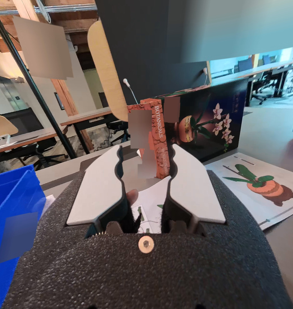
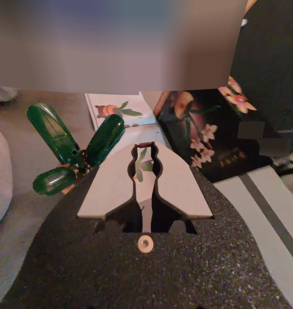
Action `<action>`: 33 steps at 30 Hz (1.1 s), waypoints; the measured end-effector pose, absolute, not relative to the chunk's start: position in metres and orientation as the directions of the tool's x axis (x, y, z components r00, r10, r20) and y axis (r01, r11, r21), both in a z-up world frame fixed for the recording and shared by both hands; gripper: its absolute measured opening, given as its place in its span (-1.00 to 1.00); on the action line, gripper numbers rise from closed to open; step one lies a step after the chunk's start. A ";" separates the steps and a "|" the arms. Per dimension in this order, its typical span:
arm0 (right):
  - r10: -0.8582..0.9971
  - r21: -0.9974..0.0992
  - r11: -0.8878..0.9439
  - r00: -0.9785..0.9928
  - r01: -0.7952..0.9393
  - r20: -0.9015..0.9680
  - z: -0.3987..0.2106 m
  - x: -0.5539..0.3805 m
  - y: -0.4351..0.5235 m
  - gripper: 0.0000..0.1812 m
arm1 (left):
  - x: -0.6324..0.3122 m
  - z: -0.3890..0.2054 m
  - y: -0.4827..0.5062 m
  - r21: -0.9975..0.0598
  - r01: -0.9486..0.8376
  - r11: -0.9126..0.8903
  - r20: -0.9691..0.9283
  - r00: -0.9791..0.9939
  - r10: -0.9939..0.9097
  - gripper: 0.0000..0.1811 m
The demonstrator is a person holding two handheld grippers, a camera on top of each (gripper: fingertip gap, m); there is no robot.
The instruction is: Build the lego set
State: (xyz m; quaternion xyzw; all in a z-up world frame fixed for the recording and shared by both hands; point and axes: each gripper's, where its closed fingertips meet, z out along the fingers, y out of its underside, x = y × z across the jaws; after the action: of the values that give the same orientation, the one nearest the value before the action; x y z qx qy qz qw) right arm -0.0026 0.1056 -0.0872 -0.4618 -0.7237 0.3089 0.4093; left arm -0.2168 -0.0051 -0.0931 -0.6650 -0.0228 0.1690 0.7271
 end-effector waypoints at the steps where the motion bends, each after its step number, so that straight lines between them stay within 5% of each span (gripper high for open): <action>1: 0.905 -0.804 0.402 -0.322 0.437 0.278 -0.100 -0.024 0.099 -0.83 | -0.214 -0.091 -0.006 -0.976 -0.198 0.089 -0.171 0.954 0.248 -0.43; 4: 0.819 -0.693 0.521 -0.519 0.498 0.243 -0.139 -0.080 0.098 -0.83 | -0.206 -0.093 -0.007 -0.981 -0.136 0.138 -0.112 0.979 0.168 -0.43; 9: 0.643 -0.682 0.568 -0.766 0.461 0.018 -0.190 -0.129 0.067 -0.83 | -0.190 -0.104 -0.001 -0.991 -0.080 0.106 -0.072 0.995 0.073 -0.42; 16: 0.605 -0.608 0.622 -0.796 0.494 -0.027 -0.232 -0.138 0.052 -0.65 | -0.162 -0.148 0.015 -0.977 -0.170 -0.132 -0.159 0.983 -0.087 -0.44; 20: 0.619 -0.659 0.600 -0.785 0.453 0.024 -0.218 -0.141 0.056 -0.67 | -0.143 -0.181 0.026 -0.916 -0.299 -0.268 -0.253 0.948 -0.194 -0.47; 24: 0.584 -0.643 0.650 -0.808 0.404 0.082 -0.224 -0.142 0.057 -0.66 | -0.127 -0.197 0.037 -0.849 -0.451 -0.275 -0.372 0.880 -0.297 -0.67; 33: 0.545 -0.699 0.646 -0.827 0.307 0.140 -0.223 -0.149 0.049 -0.67 | -0.118 -0.237 0.039 -0.739 -0.551 -0.387 -0.385 0.817 -0.429 -0.66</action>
State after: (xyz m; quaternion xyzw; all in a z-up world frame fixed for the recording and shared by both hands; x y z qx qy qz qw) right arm -0.1486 0.0486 -0.2234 -0.2390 -0.8909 0.3462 0.1715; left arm -0.1180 0.0391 -0.2366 -0.8302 0.2954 0.0652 0.4683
